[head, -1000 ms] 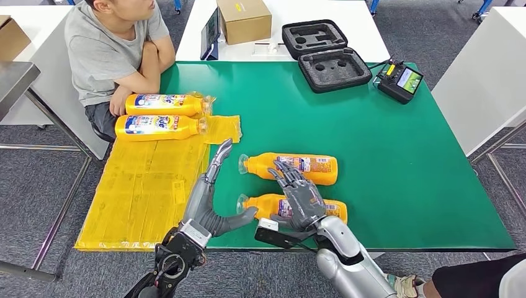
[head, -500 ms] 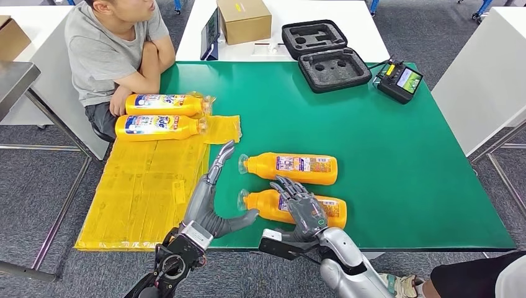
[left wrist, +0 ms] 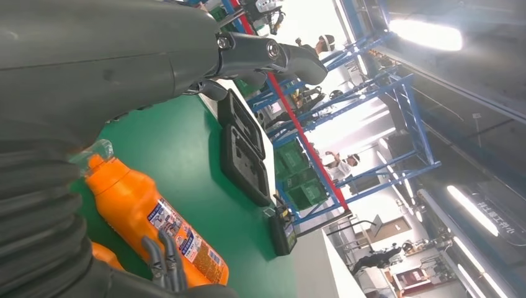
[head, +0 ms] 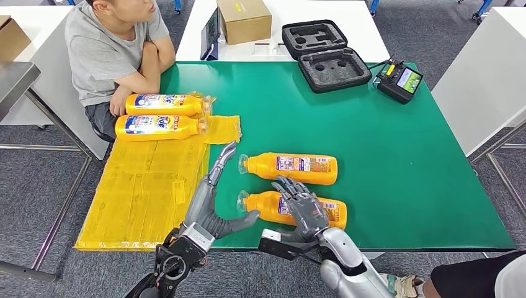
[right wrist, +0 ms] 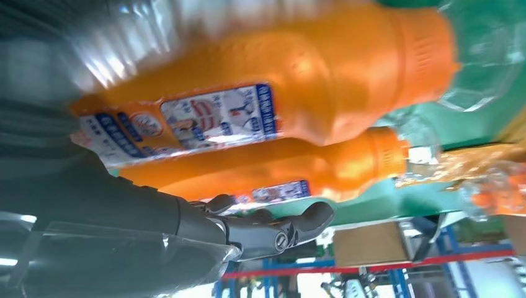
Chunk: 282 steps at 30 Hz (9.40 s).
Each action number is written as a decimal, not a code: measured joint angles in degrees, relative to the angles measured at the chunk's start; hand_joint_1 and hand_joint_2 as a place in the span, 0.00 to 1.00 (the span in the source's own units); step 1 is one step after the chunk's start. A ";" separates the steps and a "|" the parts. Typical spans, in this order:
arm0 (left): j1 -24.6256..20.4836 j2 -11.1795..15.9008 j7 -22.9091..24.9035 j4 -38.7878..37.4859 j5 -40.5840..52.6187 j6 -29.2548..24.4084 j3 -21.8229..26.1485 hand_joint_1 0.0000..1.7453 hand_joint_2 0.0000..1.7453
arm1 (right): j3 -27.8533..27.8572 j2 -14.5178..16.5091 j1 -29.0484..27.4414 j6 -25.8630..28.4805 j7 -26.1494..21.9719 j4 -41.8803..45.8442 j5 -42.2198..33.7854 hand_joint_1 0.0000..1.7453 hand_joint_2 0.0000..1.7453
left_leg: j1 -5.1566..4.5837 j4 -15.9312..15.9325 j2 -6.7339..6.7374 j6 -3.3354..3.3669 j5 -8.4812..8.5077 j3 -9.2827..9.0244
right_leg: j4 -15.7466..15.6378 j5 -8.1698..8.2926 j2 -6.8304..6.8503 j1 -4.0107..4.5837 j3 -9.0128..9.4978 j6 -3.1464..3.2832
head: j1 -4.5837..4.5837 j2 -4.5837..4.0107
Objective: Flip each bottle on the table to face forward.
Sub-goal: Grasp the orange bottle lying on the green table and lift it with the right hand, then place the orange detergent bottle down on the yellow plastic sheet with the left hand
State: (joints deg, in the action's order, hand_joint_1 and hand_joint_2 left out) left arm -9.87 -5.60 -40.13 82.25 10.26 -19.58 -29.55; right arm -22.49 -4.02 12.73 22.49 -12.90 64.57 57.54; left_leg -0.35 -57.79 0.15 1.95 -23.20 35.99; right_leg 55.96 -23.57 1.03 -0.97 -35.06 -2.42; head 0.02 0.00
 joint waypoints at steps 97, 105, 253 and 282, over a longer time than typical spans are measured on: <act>4.57 -3.09 0.01 0.88 5.17 5.69 4.95 0.00 1.00 | 17.97 -0.18 -10.29 -0.94 11.87 6.65 14.23 0.00 1.00 | 0.00 0.00 0.00 0.01 -0.03 -0.09 | -0.03 -0.01 -0.04 0.00 0.06 0.03 | 0.00 0.00; 4.57 -3.10 0.02 0.85 5.17 5.70 5.21 0.00 1.00 | 18.69 0.66 -8.94 -0.96 11.57 4.37 13.99 0.04 1.00 | 0.00 0.01 0.01 0.01 -0.03 -0.27 | -0.03 0.00 -0.04 0.00 0.21 0.05 | 0.00 0.00; -1.68 -7.98 3.52 -14.86 -24.46 6.65 -3.08 0.00 1.00 | 16.87 13.28 -1.58 3.21 -26.62 -8.50 -28.99 1.00 1.00 | 0.00 0.01 0.25 -0.01 -0.01 -0.06 | -0.01 0.09 -0.18 0.02 0.00 0.15 | 0.00 0.00; -3.46 -9.10 0.52 -16.45 -25.09 2.70 -3.22 0.00 1.00 | 13.33 14.23 -0.94 2.82 -27.07 -13.74 -31.90 1.00 1.00 | 0.00 0.01 0.25 0.00 -0.01 -0.06 | -0.01 0.10 -0.18 0.01 0.00 0.15 | 0.00 0.00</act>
State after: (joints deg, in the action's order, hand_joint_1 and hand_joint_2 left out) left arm -13.33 -14.69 -39.61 65.80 -14.83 -16.88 -32.77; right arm -9.16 10.21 11.80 25.31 -39.97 50.83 25.63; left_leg -0.35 -57.79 0.40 1.95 -23.21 35.94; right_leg 55.95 -23.47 0.85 -0.96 -35.06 -2.27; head 0.02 0.00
